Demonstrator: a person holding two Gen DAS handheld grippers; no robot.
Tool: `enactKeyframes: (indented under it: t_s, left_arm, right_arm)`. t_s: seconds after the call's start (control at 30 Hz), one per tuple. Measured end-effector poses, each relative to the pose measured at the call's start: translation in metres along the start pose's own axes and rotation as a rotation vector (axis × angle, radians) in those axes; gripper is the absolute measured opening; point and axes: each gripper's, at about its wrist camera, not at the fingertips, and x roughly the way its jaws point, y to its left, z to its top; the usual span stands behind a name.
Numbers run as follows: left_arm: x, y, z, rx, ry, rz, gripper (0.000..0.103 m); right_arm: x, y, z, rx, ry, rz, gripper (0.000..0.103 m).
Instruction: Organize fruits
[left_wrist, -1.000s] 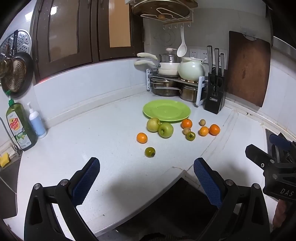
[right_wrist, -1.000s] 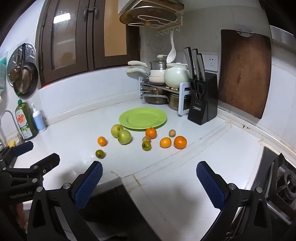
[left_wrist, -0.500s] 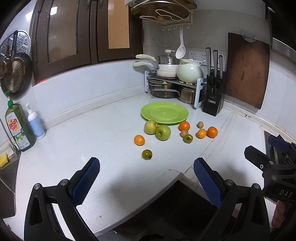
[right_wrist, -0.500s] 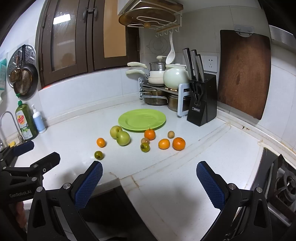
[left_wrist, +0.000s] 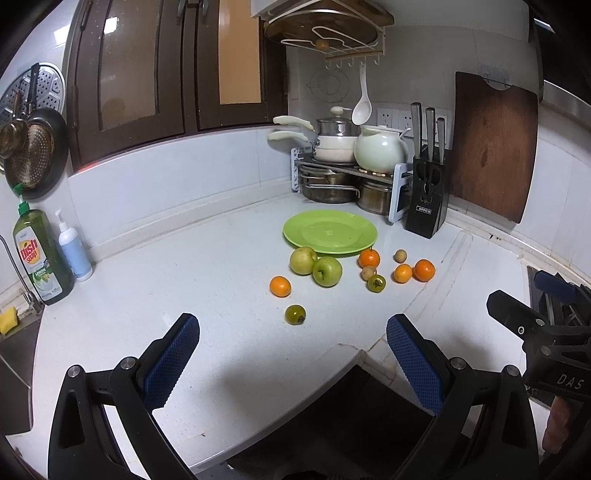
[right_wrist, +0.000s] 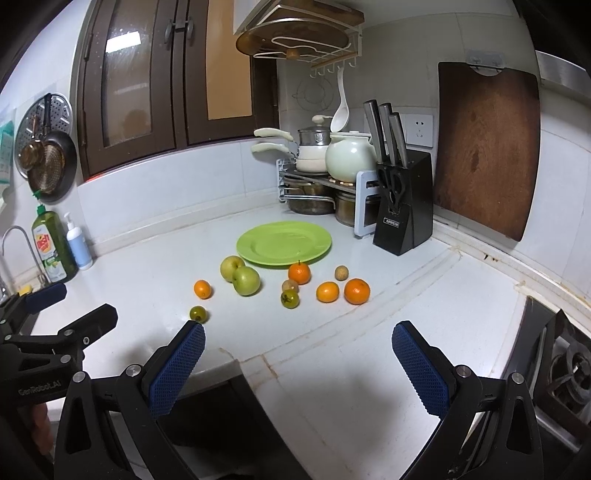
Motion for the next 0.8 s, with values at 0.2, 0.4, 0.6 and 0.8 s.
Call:
enactKeyframes:
  t_s: [0.2,0.4,0.6,0.8]
  left_arm:
    - [-0.0012,0.0011,-0.0003,-0.004,-0.006,0.003,0.103]
    - [-0.0021,0.0003,-0.0013,-0.004,-0.007,0.004,0.103]
    - [-0.0020,0.0003,-0.0018,-0.004,-0.007,0.003,0.103]
    - [-0.0014,-0.0006,-0.0015,-0.005,-0.006,0.001,0.103]
  right_arm:
    - [0.0007,0.0005,-0.0007,-0.003,-0.003,0.001,0.102]
    - [0.0003,0.0011,-0.0003,-0.002,-0.004,0.003,0.102]
    - [0.0012,0.0013,0.0012,-0.004,-0.008,0.007,0.102]
    - [0.0015,0.0020,0.0006,-0.004,-0.007,0.009,0.102]
